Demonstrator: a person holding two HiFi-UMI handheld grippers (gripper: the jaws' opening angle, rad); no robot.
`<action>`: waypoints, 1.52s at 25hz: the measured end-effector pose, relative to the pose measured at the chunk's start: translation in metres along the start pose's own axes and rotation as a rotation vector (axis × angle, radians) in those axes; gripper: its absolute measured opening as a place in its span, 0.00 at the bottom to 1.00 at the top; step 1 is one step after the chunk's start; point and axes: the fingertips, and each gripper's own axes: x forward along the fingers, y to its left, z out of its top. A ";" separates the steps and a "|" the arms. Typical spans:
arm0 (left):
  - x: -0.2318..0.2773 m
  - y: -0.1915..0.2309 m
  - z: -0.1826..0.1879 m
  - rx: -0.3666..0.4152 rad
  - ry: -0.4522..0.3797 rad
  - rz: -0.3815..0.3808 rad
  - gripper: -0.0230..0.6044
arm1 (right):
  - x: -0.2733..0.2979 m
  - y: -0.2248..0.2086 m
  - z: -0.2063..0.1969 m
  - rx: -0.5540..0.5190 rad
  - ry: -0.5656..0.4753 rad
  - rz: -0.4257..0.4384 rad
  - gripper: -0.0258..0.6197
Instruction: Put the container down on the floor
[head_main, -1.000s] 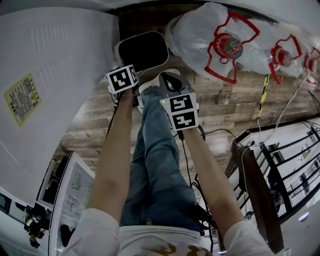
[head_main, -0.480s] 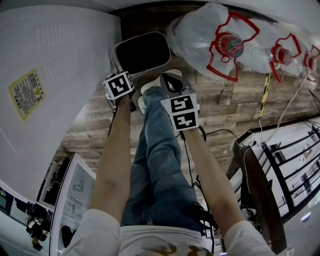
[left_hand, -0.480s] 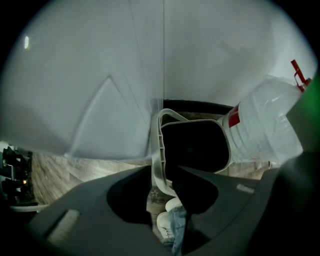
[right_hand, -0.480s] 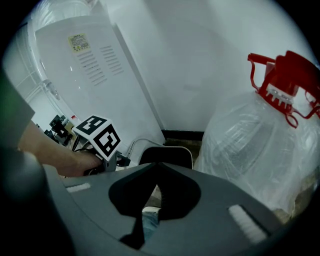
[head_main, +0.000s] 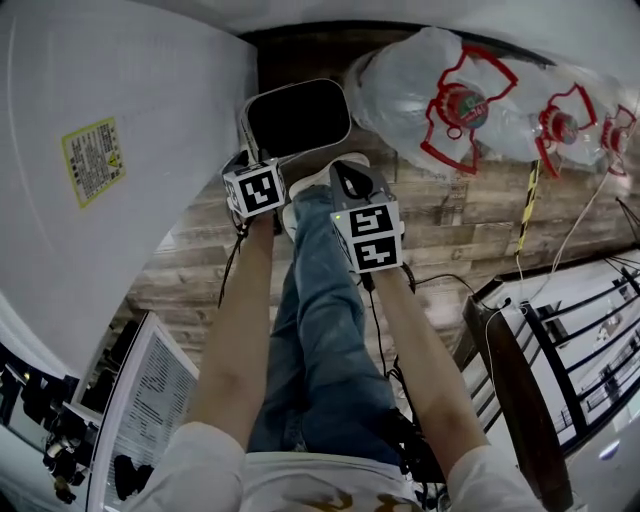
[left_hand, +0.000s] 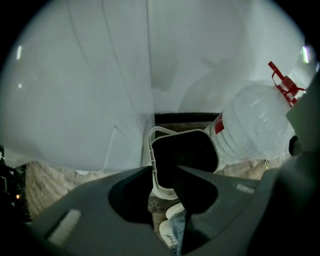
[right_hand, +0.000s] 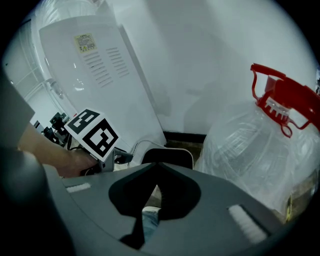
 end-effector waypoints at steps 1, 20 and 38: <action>-0.002 -0.002 0.001 -0.006 -0.009 -0.008 0.23 | -0.002 -0.001 -0.001 -0.003 0.002 -0.003 0.08; -0.113 -0.032 0.052 0.025 -0.181 -0.150 0.04 | -0.070 0.003 0.052 -0.044 -0.085 -0.042 0.08; -0.278 -0.055 0.118 0.048 -0.410 -0.354 0.04 | -0.191 0.042 0.147 -0.098 -0.253 -0.086 0.08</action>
